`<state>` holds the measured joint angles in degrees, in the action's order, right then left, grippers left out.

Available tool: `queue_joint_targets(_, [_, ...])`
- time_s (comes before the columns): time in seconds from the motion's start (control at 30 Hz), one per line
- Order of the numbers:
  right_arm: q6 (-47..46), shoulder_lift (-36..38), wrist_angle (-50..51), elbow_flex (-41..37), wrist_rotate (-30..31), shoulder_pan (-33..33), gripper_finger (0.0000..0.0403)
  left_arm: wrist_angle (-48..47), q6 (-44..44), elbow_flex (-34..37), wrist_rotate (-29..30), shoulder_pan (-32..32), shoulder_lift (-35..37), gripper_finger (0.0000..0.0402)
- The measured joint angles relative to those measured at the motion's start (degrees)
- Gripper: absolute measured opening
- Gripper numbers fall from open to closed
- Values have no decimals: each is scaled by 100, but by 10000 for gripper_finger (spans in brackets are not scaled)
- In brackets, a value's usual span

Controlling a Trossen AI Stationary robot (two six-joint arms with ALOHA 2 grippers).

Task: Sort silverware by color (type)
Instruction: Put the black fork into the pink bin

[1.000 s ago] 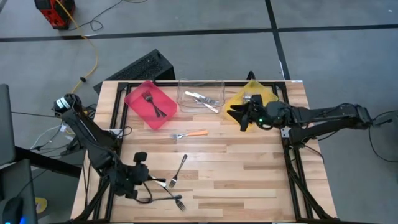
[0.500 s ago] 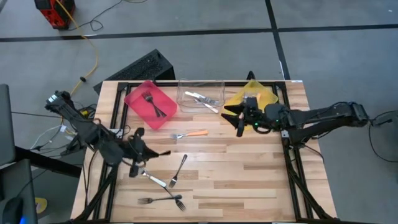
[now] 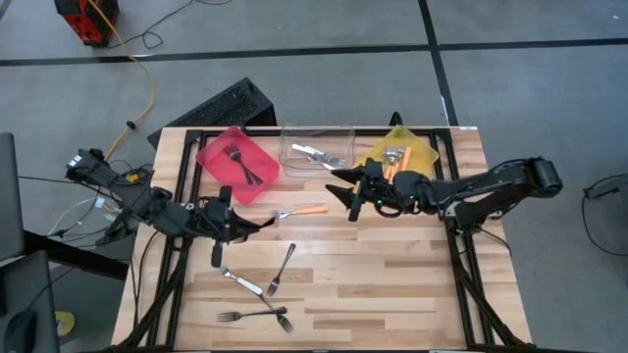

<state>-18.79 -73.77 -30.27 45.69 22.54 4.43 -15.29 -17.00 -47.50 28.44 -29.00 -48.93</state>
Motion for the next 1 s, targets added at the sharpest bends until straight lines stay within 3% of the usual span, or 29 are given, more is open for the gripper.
queue_joint_targets(0.37, [998,-937,127,1205,-14,131,273,485,313,8,-1215,774,20,0])
queue_joint_targets(0.67, [1027,-1730,337,2052,-37,116,273,764,629,13,-1842,1276,-65,0])
queue_joint_targets(1.0, [1427,-2011,341,2398,-638,289,273,993,897,15,-2874,1676,-42,0])
